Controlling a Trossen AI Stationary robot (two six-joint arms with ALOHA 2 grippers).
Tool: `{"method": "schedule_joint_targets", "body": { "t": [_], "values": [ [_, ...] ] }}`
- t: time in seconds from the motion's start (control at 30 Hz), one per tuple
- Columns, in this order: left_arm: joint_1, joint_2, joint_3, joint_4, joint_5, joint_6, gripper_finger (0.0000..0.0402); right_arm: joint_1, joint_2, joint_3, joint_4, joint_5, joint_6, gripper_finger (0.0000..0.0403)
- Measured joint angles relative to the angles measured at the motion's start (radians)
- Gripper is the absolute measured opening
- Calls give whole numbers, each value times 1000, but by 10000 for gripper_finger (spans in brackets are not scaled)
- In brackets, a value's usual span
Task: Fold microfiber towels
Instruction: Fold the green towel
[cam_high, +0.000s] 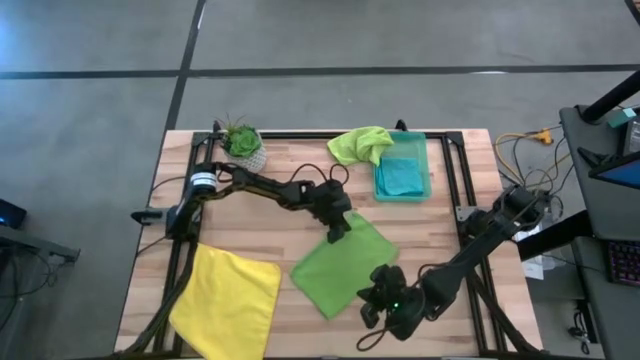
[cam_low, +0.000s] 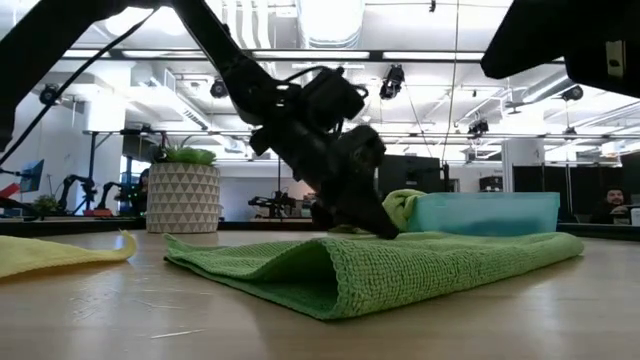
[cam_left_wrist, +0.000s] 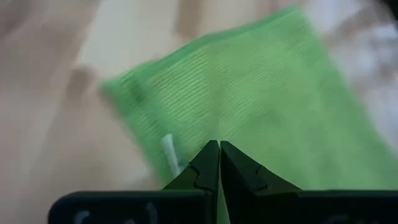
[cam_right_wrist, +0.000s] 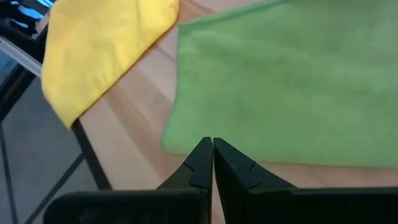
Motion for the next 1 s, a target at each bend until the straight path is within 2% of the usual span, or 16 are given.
{"method": "schedule_joint_targets", "body": {
  "t": [0.33,0.43,0.53,0.6,0.87,1.0],
  "values": [
    [25,-24,-8,-144,-57,40,0,3,30,16,-26,-18,23,9],
    [24,-54,-12,-190,-146,41,0,3,28,9,-29,-22,19,9],
    [25,-91,-14,-261,-301,42,0,3,24,6,-32,-25,20,9],
    [27,-116,-16,-302,-361,54,0,3,24,4,-43,-25,23,9],
    [25,-285,-18,-354,-369,138,0,-4,24,0,-48,-20,-70,9],
    [26,-381,-25,-400,-325,255,0,-34,27,-1,-46,-12,-154,9]
  ]
}}
